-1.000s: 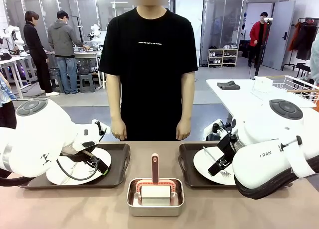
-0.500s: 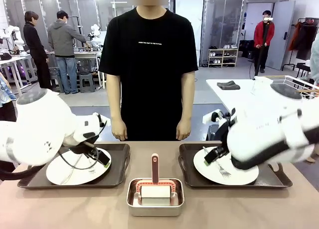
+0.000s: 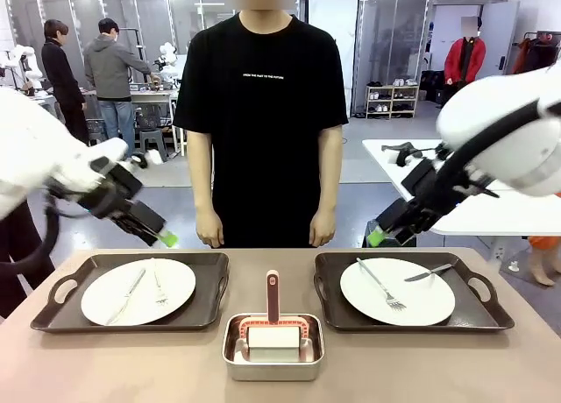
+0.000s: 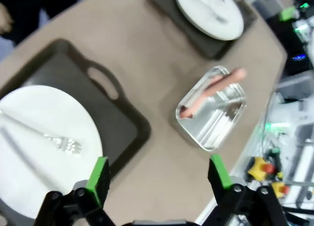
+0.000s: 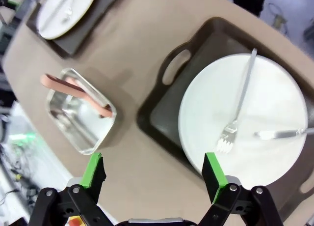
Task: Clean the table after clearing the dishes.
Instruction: When the left (or right) Handle tray is removed, use the left hand (or right hand) to clean the left (or right) side of the table with the Lint Roller.
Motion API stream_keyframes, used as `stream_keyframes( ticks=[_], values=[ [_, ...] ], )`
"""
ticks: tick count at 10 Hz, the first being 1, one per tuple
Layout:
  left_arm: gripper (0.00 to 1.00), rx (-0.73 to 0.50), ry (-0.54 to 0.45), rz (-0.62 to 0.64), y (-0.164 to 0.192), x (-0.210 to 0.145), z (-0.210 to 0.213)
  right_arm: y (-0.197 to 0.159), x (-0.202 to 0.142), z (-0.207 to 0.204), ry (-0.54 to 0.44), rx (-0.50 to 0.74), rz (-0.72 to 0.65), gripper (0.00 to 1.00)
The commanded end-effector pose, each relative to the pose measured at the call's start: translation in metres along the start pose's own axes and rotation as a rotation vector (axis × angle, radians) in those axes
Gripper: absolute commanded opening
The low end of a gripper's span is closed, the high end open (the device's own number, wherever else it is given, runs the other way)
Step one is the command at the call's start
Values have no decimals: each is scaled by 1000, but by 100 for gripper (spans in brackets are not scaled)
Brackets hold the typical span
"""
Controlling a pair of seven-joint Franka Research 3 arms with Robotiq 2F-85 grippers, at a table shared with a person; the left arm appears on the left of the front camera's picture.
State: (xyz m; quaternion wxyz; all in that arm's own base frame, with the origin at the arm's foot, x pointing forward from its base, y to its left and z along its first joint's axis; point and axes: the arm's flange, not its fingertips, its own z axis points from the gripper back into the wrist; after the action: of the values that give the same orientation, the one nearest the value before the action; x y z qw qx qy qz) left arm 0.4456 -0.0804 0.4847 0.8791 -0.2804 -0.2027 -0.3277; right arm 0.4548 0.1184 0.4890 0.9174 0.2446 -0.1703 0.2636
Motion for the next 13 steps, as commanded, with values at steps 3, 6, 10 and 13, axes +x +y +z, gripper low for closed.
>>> stream_keyframes(
  ticks=[3,6,10,13],
  values=[
    [100,-336,-162,228,83,-52,85,-76,-27,68,-69,324,-257,100],
    [100,-434,-409,459,138,-126,145,-152,-66,125,-257,489,-453,100],
    [100,-485,-496,758,199,-208,192,-226,-118,164,-346,607,-550,100],
    [100,-475,-542,873,218,-246,210,-262,-163,185,-432,622,-635,100]
  ],
)
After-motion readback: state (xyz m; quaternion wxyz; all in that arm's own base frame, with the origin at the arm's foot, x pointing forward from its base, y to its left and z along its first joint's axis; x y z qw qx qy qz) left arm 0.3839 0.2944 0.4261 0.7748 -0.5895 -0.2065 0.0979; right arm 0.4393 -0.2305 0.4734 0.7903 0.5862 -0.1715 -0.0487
